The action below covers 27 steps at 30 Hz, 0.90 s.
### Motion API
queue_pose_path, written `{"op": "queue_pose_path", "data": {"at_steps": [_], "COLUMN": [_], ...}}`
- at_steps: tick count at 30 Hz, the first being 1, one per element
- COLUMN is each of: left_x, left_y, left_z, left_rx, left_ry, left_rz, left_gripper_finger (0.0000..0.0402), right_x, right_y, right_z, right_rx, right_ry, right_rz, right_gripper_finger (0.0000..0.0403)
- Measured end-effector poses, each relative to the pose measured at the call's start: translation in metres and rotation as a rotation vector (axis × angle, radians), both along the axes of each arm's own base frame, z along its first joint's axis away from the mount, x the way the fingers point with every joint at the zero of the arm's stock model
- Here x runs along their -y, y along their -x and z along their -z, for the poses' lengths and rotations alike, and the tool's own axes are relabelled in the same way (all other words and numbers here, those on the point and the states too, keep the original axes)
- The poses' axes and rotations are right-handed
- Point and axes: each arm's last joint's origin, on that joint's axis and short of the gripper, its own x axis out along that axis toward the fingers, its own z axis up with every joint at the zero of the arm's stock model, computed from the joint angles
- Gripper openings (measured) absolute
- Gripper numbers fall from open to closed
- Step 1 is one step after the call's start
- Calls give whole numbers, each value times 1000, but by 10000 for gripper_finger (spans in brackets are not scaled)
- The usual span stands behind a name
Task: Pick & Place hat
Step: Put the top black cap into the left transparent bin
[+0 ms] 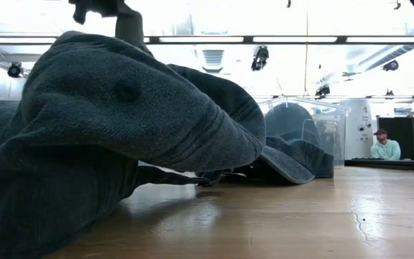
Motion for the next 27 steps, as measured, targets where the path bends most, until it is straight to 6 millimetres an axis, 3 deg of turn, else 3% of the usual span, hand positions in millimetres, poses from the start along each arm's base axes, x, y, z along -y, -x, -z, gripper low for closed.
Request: {"op": "queue_pose_path", "data": {"at_steps": [15, 27], "left_x": [-18, -19], "left_y": [16, 22], "left_z": [86, 121], "left_rx": [104, 170], "left_ry": [65, 133], "left_rz": [-68, -94], "left_gripper_finger": [5, 5], "right_x": [-4, -4], "right_y": [-4, -5], "right_z": [-3, -2], "right_rx": [51, 53], "right_ry": [-5, -5], "right_rz": [-3, -2], "right_gripper_finger": [169, 166]}}
